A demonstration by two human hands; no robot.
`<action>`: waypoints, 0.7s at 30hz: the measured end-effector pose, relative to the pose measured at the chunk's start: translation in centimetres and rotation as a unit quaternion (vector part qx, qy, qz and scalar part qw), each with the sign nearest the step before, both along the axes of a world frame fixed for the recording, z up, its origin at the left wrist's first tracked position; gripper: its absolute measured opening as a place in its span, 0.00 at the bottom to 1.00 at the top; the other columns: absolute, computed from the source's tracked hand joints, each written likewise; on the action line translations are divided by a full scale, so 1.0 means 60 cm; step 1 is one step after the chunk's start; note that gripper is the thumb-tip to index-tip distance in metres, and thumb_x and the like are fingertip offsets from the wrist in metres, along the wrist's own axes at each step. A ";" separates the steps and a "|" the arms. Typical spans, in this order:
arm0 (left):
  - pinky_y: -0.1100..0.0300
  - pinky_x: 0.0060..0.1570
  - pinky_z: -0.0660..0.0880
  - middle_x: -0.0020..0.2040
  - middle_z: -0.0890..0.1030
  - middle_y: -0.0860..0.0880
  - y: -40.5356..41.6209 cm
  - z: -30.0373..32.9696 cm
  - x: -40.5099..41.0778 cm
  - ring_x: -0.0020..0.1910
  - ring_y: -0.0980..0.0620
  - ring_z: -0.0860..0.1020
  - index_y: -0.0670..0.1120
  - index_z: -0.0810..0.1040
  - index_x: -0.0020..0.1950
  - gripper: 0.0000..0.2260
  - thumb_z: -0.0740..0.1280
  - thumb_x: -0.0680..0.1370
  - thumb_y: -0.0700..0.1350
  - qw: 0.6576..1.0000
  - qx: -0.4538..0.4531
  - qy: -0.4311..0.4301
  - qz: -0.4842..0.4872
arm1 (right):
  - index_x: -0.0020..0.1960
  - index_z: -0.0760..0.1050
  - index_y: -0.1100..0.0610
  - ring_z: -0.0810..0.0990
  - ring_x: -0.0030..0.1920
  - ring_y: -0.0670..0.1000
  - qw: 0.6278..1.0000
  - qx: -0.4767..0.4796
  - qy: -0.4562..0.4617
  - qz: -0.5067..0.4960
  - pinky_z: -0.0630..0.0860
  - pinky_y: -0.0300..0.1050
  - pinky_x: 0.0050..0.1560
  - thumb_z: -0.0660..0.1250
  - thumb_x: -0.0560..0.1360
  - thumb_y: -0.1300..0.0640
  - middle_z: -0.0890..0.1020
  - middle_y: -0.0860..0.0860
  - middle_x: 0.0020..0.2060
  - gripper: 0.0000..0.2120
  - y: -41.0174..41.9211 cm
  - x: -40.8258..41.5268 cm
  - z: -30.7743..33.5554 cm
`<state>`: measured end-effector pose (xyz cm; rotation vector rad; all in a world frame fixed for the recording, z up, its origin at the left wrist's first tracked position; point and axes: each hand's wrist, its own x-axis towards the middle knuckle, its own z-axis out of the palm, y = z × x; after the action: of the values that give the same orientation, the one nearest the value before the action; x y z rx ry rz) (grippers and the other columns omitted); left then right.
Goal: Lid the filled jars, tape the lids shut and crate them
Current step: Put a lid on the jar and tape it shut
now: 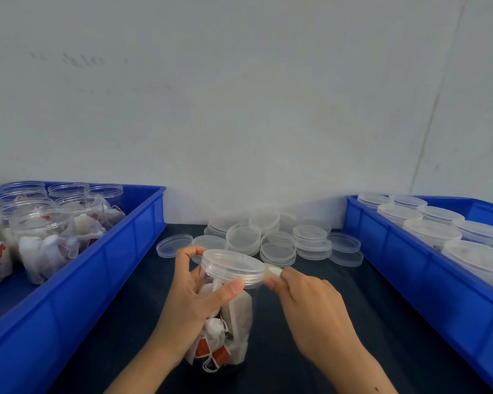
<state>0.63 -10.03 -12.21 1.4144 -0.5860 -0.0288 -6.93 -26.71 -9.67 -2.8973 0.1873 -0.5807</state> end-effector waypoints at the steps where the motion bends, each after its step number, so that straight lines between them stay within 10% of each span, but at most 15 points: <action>1: 0.66 0.44 0.78 0.52 0.84 0.52 0.001 0.000 0.001 0.51 0.53 0.83 0.53 0.66 0.60 0.36 0.77 0.57 0.57 1.000 -0.001 0.003 -0.006 | 0.51 0.67 0.49 0.69 0.37 0.49 1.000 -0.005 -0.001 0.006 0.67 0.45 0.48 0.45 0.84 0.45 0.66 0.45 0.34 0.15 0.002 0.000 -0.001; 11: 0.65 0.52 0.76 0.55 0.74 0.67 -0.001 -0.005 -0.008 0.55 0.67 0.75 0.59 0.73 0.59 0.21 0.66 0.69 0.64 0.988 0.049 -0.082 0.123 | 0.38 0.59 0.49 0.71 0.37 0.48 0.998 0.053 0.012 -0.011 0.63 0.42 0.40 0.41 0.81 0.39 0.68 0.45 0.32 0.20 0.006 -0.003 0.002; 21: 0.69 0.48 0.71 0.57 0.73 0.64 -0.016 0.002 -0.030 0.56 0.69 0.73 0.64 0.65 0.62 0.38 0.72 0.55 0.72 0.967 0.117 -0.115 0.193 | 0.35 0.55 0.50 0.67 0.33 0.49 0.999 -0.029 0.018 -0.005 0.59 0.43 0.33 0.47 0.83 0.50 0.64 0.46 0.31 0.17 0.037 -0.003 0.001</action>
<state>-1.17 -10.97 -12.09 1.7563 -0.4987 0.3935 -7.13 -24.47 -9.63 -2.9669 0.1920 -0.5455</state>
